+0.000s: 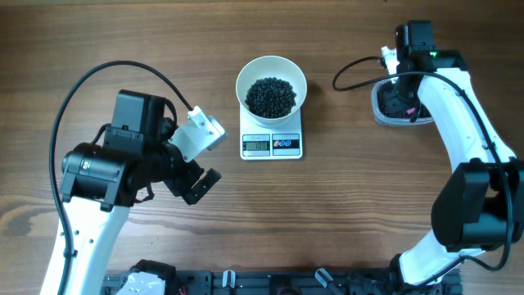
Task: Scoop item into bowl and weigh 150g on scale
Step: 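Position the scoop over the bean tub and lower it, then scoop black beans from the tub and lift the scoop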
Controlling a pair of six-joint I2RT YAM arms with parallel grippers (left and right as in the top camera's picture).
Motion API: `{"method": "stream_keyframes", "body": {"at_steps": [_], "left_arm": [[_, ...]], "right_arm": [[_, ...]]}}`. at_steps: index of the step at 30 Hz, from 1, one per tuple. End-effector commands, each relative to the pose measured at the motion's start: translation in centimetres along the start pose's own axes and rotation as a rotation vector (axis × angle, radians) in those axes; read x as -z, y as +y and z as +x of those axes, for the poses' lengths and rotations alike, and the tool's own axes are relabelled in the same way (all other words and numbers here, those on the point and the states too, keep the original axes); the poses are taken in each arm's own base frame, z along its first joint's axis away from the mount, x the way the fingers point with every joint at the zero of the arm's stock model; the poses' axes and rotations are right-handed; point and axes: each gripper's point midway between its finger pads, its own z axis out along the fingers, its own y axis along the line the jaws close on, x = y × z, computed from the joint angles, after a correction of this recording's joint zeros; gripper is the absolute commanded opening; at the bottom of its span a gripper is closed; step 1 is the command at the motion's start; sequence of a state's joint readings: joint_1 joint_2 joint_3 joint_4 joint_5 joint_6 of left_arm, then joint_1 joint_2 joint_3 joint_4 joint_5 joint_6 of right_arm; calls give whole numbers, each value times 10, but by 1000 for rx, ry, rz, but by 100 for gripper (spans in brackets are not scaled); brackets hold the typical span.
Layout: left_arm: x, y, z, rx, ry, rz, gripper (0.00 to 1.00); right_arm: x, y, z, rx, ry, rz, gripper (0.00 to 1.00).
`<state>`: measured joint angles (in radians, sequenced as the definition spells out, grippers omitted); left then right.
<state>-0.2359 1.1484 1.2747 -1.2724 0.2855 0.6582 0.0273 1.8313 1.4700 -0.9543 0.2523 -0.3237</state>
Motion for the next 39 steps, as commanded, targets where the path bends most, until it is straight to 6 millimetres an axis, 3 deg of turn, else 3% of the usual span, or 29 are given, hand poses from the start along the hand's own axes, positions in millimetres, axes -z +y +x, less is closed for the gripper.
{"method": "stream_keyframes", "body": {"at_steps": [1, 10, 17, 27, 36, 39], "left_arm": [[1, 2, -2, -15, -6, -5, 100], [1, 2, -2, -15, -6, -5, 100], [1, 2, -2, -16, -6, -5, 100], [1, 2, -2, -15, -6, -5, 100], [1, 2, -2, -15, -6, -5, 100], [1, 2, -2, -15, -6, -5, 100]], "right_arm": [[-5, 31, -10, -7, -34, -167, 4], [-5, 36, -2, -87, -10, -247, 4], [-2, 31, 2, -224, -52, -452, 4], [0, -7, 13, -413, -125, -611, 4], [-1, -19, 28, -498, -99, -640, 4], [-5, -9, 30, -521, -84, -691, 4]]}}
